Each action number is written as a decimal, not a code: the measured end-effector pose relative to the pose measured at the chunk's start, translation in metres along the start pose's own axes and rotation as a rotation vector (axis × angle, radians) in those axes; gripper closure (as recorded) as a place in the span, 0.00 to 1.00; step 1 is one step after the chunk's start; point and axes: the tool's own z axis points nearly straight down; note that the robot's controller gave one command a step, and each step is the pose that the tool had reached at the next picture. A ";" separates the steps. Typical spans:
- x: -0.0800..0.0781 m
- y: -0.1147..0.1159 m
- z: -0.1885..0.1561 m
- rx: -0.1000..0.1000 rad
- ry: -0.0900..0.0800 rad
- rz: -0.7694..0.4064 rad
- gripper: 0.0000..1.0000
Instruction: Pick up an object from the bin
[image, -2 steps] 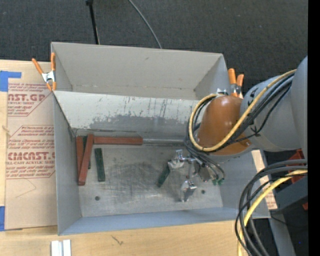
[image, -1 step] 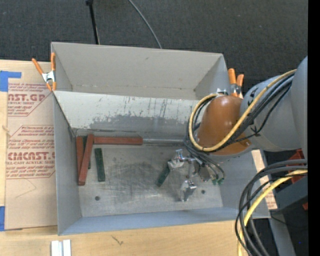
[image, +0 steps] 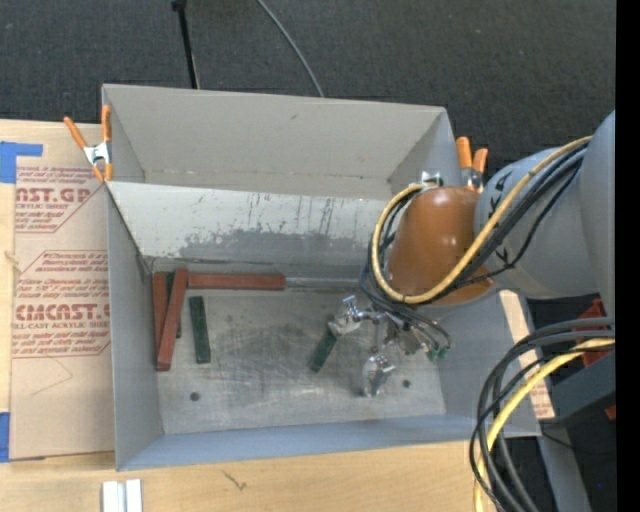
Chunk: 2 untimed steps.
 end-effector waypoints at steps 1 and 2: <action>-0.027 -0.002 0.001 -0.001 0.001 -0.320 0.00; -0.033 0.020 0.006 -0.005 -0.013 -0.303 1.00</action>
Offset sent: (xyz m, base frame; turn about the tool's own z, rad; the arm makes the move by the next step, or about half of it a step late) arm 0.0193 0.0292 -0.0128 -0.3044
